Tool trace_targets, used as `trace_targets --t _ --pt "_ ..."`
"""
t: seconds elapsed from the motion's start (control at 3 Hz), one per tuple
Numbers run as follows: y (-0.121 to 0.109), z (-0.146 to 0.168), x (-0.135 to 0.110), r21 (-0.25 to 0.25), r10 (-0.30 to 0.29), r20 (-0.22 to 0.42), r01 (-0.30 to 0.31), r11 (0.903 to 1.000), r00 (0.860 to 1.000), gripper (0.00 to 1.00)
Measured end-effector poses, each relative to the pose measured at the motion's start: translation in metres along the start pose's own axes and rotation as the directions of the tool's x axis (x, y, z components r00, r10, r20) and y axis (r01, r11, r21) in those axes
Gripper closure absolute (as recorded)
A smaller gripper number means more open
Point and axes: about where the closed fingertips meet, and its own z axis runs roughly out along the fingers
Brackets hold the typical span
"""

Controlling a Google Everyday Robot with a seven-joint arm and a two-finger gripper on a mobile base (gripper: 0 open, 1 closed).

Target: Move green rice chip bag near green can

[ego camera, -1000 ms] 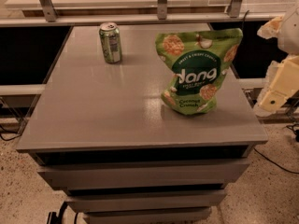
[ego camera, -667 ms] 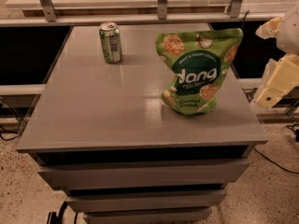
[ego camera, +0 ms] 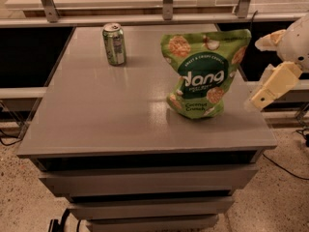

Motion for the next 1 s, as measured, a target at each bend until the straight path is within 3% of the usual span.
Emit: trace_targets --t 0.33,0.67,1.0 --pt "-0.002 0.02 -0.008 -0.044 0.031 0.11 -0.026 0.9987 0.993 0.0" --pt "0.002 0.034 -0.02 -0.1 0.054 0.215 -0.033 0.9945 0.975 0.0" --pt "0.009 0.042 -0.035 -0.166 0.069 0.331 -0.014 0.986 0.941 0.0"
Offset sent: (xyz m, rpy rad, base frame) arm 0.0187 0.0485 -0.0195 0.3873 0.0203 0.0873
